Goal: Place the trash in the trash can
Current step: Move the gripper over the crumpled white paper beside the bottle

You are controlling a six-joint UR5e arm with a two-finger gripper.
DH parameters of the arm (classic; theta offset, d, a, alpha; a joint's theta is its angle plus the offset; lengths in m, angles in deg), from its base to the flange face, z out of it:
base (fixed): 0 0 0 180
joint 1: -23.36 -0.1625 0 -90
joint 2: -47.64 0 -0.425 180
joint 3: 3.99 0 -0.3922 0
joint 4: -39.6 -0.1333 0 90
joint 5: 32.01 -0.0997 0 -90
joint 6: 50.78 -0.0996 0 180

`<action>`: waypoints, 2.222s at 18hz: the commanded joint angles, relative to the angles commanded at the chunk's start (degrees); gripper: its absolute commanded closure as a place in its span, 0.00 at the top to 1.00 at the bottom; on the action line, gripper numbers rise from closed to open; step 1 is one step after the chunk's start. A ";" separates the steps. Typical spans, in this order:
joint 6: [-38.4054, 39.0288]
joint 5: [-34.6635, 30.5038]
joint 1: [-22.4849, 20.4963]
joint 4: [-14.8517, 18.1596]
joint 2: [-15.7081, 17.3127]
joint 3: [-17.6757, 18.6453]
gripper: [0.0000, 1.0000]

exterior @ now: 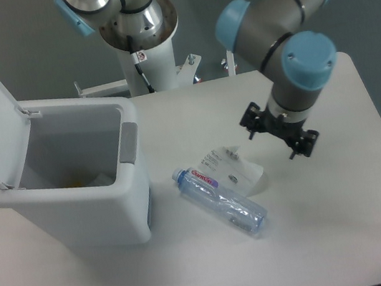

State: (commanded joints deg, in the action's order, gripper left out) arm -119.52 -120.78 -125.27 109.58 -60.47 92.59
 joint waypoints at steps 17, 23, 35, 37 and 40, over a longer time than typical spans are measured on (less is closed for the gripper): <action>22.34 -2.36 2.81 -4.41 -1.58 4.58 1.00; 25.14 -5.10 4.31 -4.50 -1.67 6.43 0.93; 31.83 -5.71 5.98 -6.87 -4.22 5.12 0.42; 31.83 -5.71 5.98 -6.87 -4.30 4.94 0.27; 31.65 -5.63 5.98 -6.79 -4.30 4.59 0.04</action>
State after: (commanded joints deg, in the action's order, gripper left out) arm -87.87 -126.40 -119.29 102.80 -64.77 97.18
